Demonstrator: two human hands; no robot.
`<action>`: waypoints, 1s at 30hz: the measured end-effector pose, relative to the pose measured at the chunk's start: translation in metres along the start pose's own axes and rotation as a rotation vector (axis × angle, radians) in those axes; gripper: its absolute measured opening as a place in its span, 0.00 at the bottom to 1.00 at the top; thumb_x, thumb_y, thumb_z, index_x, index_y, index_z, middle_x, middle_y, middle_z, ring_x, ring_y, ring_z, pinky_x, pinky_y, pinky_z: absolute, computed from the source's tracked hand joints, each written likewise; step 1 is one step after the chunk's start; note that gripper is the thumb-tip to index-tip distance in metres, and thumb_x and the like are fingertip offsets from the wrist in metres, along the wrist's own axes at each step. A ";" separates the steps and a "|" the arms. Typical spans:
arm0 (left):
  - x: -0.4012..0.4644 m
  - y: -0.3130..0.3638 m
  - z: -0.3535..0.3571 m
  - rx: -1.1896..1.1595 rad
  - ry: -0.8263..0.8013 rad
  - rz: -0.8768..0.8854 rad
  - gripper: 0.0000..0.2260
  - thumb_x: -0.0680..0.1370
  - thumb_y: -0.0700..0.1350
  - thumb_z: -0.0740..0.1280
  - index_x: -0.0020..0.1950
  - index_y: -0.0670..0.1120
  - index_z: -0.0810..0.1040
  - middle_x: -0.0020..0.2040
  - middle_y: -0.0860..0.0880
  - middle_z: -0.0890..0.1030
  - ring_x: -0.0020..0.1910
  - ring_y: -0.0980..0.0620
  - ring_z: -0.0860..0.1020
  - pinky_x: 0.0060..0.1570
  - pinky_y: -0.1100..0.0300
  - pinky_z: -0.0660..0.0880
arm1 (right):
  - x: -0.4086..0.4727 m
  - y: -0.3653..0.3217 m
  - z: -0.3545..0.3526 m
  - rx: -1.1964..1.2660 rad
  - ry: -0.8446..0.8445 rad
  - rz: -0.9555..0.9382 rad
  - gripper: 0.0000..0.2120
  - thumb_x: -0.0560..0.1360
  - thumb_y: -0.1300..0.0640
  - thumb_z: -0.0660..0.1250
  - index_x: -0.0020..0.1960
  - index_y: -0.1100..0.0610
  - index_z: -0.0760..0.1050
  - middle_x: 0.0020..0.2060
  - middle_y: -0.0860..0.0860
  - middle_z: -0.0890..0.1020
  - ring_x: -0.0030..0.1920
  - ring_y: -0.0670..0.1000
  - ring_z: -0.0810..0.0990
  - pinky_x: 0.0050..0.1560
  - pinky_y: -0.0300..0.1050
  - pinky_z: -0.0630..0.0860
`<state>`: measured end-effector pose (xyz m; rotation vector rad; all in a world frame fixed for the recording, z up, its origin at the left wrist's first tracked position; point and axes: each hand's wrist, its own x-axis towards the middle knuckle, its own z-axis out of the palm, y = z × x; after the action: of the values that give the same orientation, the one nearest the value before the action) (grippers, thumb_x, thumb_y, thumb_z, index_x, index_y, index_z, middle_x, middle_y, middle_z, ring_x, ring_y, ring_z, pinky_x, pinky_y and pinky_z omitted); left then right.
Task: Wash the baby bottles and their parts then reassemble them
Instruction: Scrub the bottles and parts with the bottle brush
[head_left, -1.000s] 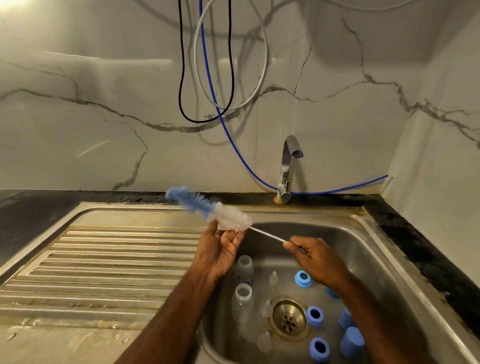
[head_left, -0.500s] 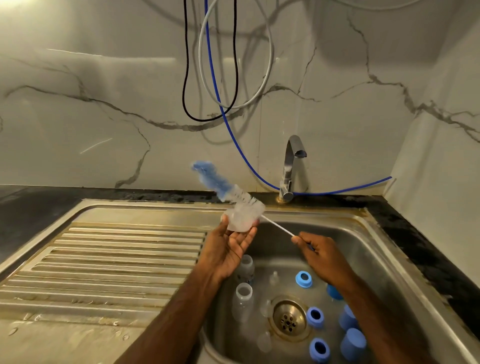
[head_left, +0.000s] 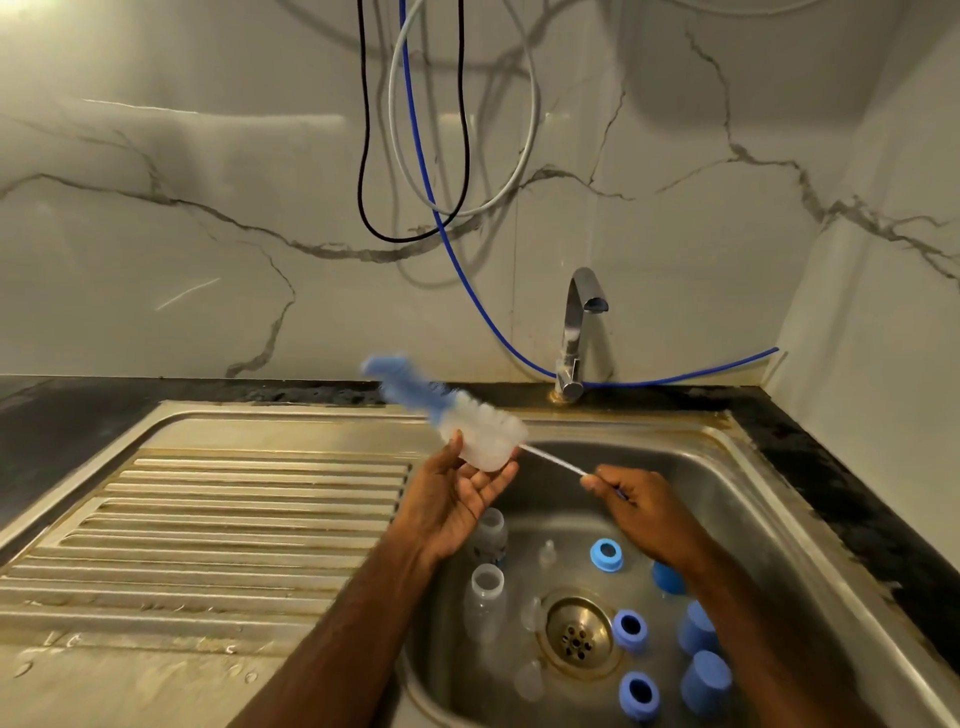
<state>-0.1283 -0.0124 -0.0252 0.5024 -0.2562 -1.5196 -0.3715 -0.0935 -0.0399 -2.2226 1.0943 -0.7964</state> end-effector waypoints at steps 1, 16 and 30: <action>0.000 0.001 0.000 0.062 -0.011 0.021 0.23 0.78 0.46 0.68 0.73 0.44 0.70 0.66 0.35 0.79 0.63 0.35 0.80 0.54 0.40 0.82 | 0.000 0.004 -0.004 0.009 0.022 0.034 0.18 0.81 0.44 0.60 0.41 0.55 0.76 0.32 0.55 0.77 0.32 0.45 0.73 0.39 0.53 0.75; 0.003 -0.003 -0.018 1.651 0.188 0.668 0.28 0.75 0.48 0.75 0.73 0.52 0.69 0.69 0.51 0.75 0.66 0.52 0.74 0.65 0.52 0.73 | -0.001 0.004 -0.006 -0.193 0.062 -0.043 0.19 0.79 0.37 0.55 0.40 0.48 0.73 0.30 0.48 0.76 0.32 0.46 0.76 0.38 0.48 0.78; 0.001 0.006 -0.017 1.698 -0.134 0.550 0.27 0.75 0.46 0.75 0.71 0.61 0.70 0.70 0.62 0.72 0.69 0.62 0.70 0.71 0.55 0.70 | 0.003 0.009 -0.017 -0.076 0.038 0.043 0.17 0.81 0.43 0.61 0.38 0.51 0.75 0.29 0.48 0.76 0.31 0.46 0.74 0.38 0.48 0.74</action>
<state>-0.1150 -0.0109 -0.0368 1.4617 -1.6752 -0.4708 -0.3866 -0.1042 -0.0335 -2.2463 1.2051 -0.7946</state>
